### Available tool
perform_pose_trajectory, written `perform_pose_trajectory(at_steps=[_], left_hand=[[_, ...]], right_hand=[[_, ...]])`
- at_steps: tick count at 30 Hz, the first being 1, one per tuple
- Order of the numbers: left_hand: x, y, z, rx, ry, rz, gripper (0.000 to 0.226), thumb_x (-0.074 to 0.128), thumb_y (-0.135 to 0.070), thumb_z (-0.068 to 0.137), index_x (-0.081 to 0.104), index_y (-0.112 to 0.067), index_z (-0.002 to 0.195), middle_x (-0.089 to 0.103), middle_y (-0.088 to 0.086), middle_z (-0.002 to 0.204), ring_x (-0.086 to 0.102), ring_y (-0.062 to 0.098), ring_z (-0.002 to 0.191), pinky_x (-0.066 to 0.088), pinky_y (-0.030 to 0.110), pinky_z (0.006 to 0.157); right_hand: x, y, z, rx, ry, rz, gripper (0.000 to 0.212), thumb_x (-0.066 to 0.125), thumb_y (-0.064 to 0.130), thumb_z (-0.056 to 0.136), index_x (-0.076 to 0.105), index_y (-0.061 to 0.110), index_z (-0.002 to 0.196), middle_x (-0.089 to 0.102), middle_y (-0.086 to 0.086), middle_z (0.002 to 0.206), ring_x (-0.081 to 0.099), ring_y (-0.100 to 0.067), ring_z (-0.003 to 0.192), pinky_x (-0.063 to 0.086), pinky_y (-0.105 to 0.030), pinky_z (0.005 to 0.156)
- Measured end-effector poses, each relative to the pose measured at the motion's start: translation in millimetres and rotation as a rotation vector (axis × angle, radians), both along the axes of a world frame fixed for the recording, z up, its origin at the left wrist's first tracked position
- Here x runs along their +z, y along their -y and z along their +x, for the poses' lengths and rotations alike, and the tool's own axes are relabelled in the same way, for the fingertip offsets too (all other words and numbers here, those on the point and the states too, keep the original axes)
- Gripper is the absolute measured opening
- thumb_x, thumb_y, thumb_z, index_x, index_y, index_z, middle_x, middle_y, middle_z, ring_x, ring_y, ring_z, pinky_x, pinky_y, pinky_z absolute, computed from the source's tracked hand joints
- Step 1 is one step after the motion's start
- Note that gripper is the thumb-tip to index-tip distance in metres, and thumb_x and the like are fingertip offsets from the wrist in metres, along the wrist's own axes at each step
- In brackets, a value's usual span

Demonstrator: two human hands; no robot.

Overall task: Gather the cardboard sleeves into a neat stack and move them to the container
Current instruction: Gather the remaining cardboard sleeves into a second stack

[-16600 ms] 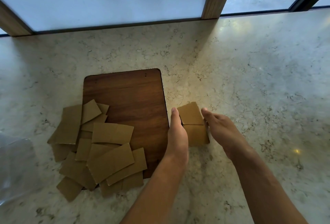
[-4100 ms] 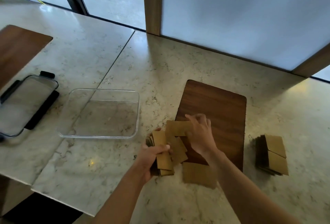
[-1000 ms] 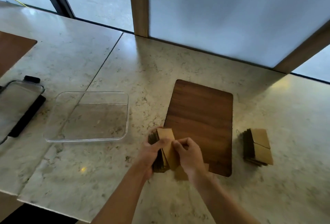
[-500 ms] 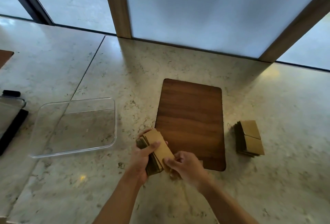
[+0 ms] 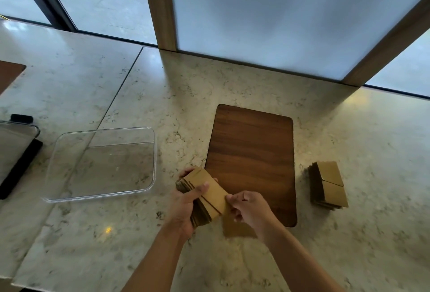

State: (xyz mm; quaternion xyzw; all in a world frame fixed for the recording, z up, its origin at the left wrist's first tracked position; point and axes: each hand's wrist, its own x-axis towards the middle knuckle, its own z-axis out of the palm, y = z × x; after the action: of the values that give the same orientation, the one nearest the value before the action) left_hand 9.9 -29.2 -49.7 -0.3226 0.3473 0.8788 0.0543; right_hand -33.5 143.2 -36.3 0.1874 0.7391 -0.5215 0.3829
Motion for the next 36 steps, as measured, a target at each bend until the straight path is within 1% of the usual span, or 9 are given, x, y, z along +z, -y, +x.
perform_pose_trajectory(at_steps=[3, 6, 12, 15, 19, 25, 29, 32, 36], left_hand=[[2.8, 1.3, 1.9, -0.037, 0.045, -0.051, 0.048, 0.081, -0.013, 0.073, 0.068, -0.027, 0.117, 0.07, 0.03, 0.121, 0.072, 0.046, 0.096, 0.064, 0.056, 0.072], [4.8, 5.6, 5.4, -0.115, 0.107, -0.011, 0.053, 0.081, -0.024, 0.077, 0.068, -0.023, 0.128, 0.069, 0.035, 0.125, 0.074, 0.044, 0.09, 0.065, 0.052, 0.065], [12.5, 4.4, 4.6, -0.408, 0.127, 0.093, 0.035, 0.082, -0.036, 0.085, 0.08, -0.021, 0.116, 0.075, 0.027, 0.122, 0.075, 0.046, 0.1, 0.065, 0.053, 0.071], [5.4, -3.1, 3.2, -0.402, 0.112, 0.106, 0.057, 0.089, -0.02, 0.073, 0.074, -0.008, 0.126, 0.076, 0.029, 0.114, 0.077, 0.042, 0.091, 0.065, 0.048, 0.068], [-5.5, 0.8, 2.2, -0.308, 0.025, 0.121, 0.07, 0.084, -0.007, 0.075, 0.066, -0.03, 0.138, 0.074, 0.026, 0.123, 0.075, 0.041, 0.099, 0.063, 0.057, 0.079], [-10.9, 11.5, 2.8, -0.15, 0.028, 0.16, 0.056, 0.074, -0.005, 0.085, 0.064, -0.019, 0.138, 0.072, 0.022, 0.104, 0.073, 0.033, 0.088, 0.065, 0.051, 0.076], [-10.1, 10.0, 3.0, -0.116, 0.06, 0.133, 0.049, 0.076, -0.01, 0.083, 0.066, -0.017, 0.131, 0.071, 0.02, 0.1, 0.072, 0.034, 0.089, 0.063, 0.051, 0.077], [-8.4, 4.6, -0.2, -0.135, 0.071, 0.053, 0.055, 0.081, -0.009, 0.078, 0.065, -0.014, 0.131, 0.071, 0.023, 0.1, 0.073, 0.035, 0.086, 0.063, 0.053, 0.076], [-5.2, -12.1, -9.6, -0.211, 0.067, -0.062, 0.069, 0.092, -0.015, 0.067, 0.065, -0.016, 0.131, 0.076, 0.022, 0.1, 0.076, 0.038, 0.085, 0.064, 0.051, 0.072]], right_hand=[[-8.2, 1.0, -14.9, -0.156, -0.104, 0.044, 0.014, 0.057, 0.026, 0.103, 0.061, 0.014, 0.099, 0.066, -0.009, 0.106, 0.068, -0.019, 0.091, 0.063, -0.034, 0.072], [-1.9, -7.9, -40.2, -0.189, -0.246, -0.105, 0.01, 0.048, 0.021, 0.107, 0.058, 0.02, 0.106, 0.059, -0.006, 0.109, 0.062, -0.021, 0.092, 0.059, -0.035, 0.062], [10.2, 8.7, -38.5, 0.58, -0.566, -0.006, 0.022, 0.054, 0.029, 0.103, 0.063, 0.049, 0.102, 0.064, 0.026, 0.105, 0.059, 0.007, 0.1, 0.047, -0.014, 0.08], [-2.9, 29.2, -16.7, 0.391, -0.772, 0.0, 0.021, 0.059, 0.026, 0.101, 0.066, 0.042, 0.113, 0.056, 0.023, 0.11, 0.053, 0.003, 0.107, 0.042, -0.015, 0.091], [-22.6, 6.6, -7.0, 0.045, -0.727, 0.163, 0.018, 0.056, 0.034, 0.102, 0.068, 0.032, 0.115, 0.053, 0.009, 0.115, 0.052, -0.013, 0.112, 0.051, -0.033, 0.096], [-51.4, -65.2, 38.7, 0.886, -0.667, 0.562, 0.069, 0.053, 0.079, 0.076, 0.049, 0.046, 0.136, 0.039, 0.014, 0.134, 0.024, -0.011, 0.128, 0.021, -0.031, 0.108], [-39.3, -74.1, 23.6, 0.434, -0.536, 0.514, 0.027, 0.073, 0.052, 0.08, 0.057, 0.044, 0.1, 0.056, 0.016, 0.112, 0.048, -0.002, 0.098, 0.042, -0.024, 0.087], [-26.0, -72.8, -0.4, -0.072, -0.405, 0.345, 0.018, 0.074, 0.031, 0.091, 0.059, 0.037, 0.098, 0.064, 0.006, 0.11, 0.056, -0.003, 0.091, 0.046, -0.021, 0.072], [-6.1, -46.4, -21.9, -0.458, -0.256, -0.001, 0.018, 0.072, 0.031, 0.093, 0.068, 0.03, 0.111, 0.067, 0.006, 0.111, 0.062, -0.013, 0.102, 0.055, -0.038, 0.088]])
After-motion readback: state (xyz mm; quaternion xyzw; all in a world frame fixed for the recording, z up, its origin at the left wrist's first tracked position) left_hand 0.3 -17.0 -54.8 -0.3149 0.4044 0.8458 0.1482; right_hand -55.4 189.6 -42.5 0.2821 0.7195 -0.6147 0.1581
